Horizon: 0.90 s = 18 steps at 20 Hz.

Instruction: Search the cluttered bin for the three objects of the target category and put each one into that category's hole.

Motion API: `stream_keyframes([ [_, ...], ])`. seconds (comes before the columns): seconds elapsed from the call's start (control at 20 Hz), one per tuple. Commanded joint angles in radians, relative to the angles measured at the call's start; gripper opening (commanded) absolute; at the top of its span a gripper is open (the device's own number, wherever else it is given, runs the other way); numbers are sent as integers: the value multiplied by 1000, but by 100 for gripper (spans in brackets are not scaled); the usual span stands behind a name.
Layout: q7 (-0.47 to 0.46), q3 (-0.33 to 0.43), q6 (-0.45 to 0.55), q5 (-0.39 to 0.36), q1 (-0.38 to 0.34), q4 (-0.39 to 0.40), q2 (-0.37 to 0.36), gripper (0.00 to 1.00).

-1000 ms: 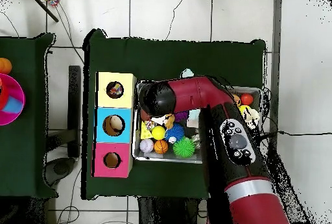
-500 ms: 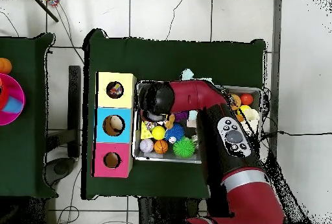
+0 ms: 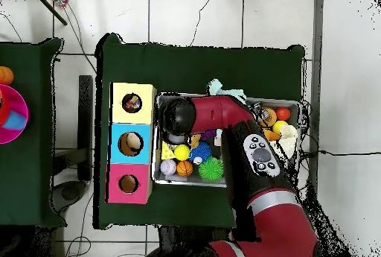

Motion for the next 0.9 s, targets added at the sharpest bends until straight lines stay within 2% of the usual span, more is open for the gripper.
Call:
stream_keyframes([
  [0.05, -36, -31, 18, -63, 13, 5, 127, 100],
  [0.35, -86, -6, 51, -41, 0, -21, 213, 100],
  [0.6, -125, -12, 89, -59, -11, 2, 221, 100],
  [0.9, -192, 5, 145, -67, -25, -32, 255, 100],
])
